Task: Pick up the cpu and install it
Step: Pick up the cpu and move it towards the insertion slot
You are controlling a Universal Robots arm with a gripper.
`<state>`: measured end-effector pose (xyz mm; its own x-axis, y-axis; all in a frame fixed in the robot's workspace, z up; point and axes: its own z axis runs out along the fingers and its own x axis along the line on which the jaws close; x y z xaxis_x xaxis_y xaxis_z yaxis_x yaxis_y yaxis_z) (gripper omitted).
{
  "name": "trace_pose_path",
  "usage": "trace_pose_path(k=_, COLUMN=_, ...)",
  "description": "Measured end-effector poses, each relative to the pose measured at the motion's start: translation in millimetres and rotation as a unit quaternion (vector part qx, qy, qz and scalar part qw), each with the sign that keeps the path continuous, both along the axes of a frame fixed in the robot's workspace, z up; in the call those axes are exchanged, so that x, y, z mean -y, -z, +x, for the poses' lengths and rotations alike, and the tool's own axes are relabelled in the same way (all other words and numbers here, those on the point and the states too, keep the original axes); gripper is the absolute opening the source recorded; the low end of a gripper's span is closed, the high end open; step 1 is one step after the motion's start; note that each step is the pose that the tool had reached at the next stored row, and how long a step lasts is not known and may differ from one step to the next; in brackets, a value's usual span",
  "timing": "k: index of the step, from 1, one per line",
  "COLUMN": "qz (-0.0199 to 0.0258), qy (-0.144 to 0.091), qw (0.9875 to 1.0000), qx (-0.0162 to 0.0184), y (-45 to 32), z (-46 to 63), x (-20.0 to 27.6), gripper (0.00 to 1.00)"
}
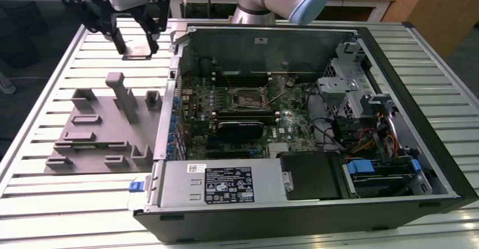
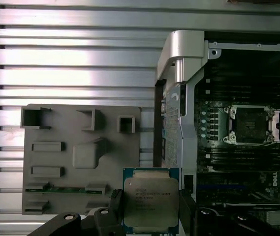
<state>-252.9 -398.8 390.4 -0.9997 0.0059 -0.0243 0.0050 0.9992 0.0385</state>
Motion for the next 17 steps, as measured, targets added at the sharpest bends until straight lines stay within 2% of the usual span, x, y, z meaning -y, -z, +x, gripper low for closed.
trace_pose_path(k=17, qz=0.0001, qy=0.0, qw=1.0, qx=0.0, y=0.0, z=28.9, x=-0.2, gripper=0.54)
